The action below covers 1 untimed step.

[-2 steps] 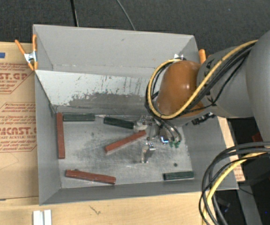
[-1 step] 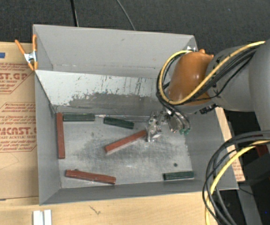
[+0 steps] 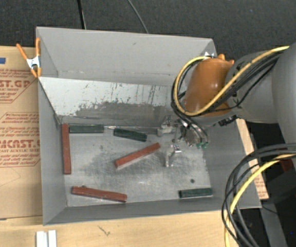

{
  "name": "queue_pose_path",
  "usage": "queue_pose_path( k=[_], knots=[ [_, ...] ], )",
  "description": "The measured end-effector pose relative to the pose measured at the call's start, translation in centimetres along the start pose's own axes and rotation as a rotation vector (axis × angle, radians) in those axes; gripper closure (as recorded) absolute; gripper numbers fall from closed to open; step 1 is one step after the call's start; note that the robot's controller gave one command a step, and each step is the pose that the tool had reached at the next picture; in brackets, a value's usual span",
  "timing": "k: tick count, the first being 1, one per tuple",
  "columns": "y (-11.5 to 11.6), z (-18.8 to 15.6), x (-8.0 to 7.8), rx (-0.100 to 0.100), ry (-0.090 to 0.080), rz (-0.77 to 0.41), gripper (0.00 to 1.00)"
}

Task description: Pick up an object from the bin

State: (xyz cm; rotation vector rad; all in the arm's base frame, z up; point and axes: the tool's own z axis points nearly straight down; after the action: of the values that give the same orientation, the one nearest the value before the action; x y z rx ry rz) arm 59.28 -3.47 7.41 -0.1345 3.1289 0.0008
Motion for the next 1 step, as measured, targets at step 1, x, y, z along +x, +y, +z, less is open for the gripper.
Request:
queue_pose_path(
  k=[1],
  knots=[
    [0.00, -0.01, -0.01, 0.000, 0.000, 0.000, 0.00]
  ],
)
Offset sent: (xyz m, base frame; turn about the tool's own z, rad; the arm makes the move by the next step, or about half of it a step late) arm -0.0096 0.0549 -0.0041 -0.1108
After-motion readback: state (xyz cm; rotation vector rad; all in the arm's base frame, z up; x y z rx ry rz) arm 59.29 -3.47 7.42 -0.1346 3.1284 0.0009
